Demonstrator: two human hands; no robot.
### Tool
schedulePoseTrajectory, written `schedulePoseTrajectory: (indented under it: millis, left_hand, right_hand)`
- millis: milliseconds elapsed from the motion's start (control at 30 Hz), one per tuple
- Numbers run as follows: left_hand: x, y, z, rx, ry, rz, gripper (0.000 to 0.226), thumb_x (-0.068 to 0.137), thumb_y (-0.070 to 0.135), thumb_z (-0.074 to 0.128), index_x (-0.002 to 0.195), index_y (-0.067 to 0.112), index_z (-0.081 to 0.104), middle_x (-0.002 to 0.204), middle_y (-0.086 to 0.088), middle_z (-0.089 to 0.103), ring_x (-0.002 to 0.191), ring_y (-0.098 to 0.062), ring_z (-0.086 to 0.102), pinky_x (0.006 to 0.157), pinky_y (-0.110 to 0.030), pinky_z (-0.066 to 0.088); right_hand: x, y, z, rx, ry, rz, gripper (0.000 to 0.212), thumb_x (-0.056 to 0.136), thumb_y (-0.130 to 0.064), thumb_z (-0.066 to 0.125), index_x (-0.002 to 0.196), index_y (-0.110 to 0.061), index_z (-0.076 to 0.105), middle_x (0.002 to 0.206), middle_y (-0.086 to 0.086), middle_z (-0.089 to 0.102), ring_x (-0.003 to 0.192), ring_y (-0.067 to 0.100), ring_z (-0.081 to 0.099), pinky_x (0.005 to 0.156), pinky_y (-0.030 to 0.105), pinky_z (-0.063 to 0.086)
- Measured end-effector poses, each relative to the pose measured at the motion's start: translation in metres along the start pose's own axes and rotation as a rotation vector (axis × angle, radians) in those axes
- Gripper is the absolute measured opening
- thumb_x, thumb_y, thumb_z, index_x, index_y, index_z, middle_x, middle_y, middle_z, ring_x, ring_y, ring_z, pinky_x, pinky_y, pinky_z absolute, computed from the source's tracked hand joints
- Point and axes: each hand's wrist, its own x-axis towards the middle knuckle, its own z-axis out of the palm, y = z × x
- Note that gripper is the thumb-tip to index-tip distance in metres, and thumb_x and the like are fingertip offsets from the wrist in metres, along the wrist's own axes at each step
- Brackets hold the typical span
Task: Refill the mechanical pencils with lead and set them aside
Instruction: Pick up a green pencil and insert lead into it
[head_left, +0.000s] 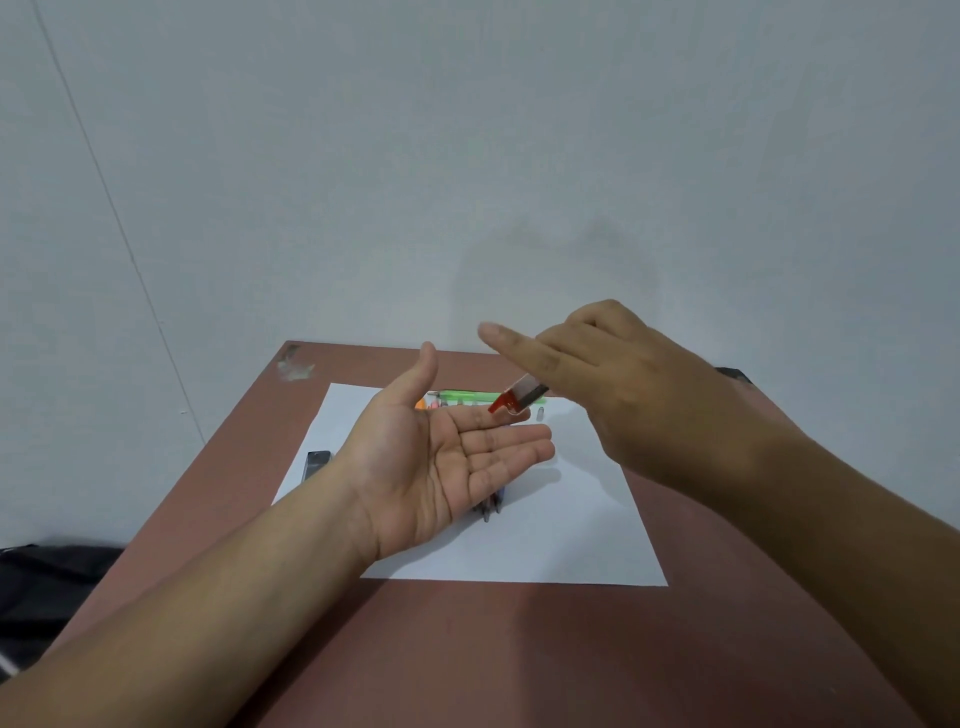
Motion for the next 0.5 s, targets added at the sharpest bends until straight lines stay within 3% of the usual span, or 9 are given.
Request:
schedulePoseTrajectory:
  millis: [100, 233, 333, 500]
  left_hand:
    - [0.0000, -0.0004, -0.0001, -0.008, -0.002, 0.006, 0.098, 0.090, 0.075, 0.044, 0.127, -0.016, 0.057, 0.126, -0.038, 0.060, 0.116, -0.049, 0.063, 0.095, -0.047, 0.054]
    - [0.0001, -0.0009, -0.0007, -0.008, 0.005, 0.006, 0.099, 0.090, 0.075, 0.044, 0.127, -0.016, 0.055, 0.125, -0.039, 0.060, 0.116, -0.049, 0.063, 0.096, -0.048, 0.053]
    - [0.0000, -0.0010, -0.0003, -0.010, 0.010, 0.015, 0.098, 0.090, 0.074, 0.044, 0.125, -0.017, 0.057, 0.124, -0.039, 0.061, 0.115, -0.049, 0.063, 0.096, -0.048, 0.053]
    - [-0.0004, -0.0015, 0.0011, -0.026, 0.022, 0.016, 0.095, 0.091, 0.071, 0.046, 0.127, -0.016, 0.055, 0.124, -0.038, 0.061, 0.115, -0.049, 0.064, 0.098, -0.049, 0.051]
  right_hand:
    - [-0.0014, 0.0010, 0.0021, 0.010, 0.000, -0.013, 0.073, 0.076, 0.023, 0.053, 0.137, -0.017, 0.063, 0.112, 0.004, 0.065, 0.102, 0.031, 0.054, 0.071, 0.045, 0.053]
    - [-0.0002, 0.0015, -0.0001, -0.012, -0.003, -0.008, 0.089, 0.076, 0.021, 0.042, 0.155, -0.020, 0.039, 0.112, 0.003, 0.064, 0.099, 0.030, 0.052, 0.075, 0.041, 0.052]
    - [-0.0027, 0.0045, 0.0002, 0.000, 0.009, -0.002, 0.069, 0.074, 0.022, 0.050, 0.130, -0.015, 0.068, 0.112, 0.006, 0.067, 0.102, 0.034, 0.056, 0.070, 0.045, 0.054]
    - [-0.0057, 0.0045, 0.0010, -0.009, 0.010, 0.029, 0.066, 0.074, 0.021, 0.052, 0.126, -0.015, 0.071, 0.113, 0.007, 0.067, 0.102, 0.034, 0.056, 0.067, 0.044, 0.054]
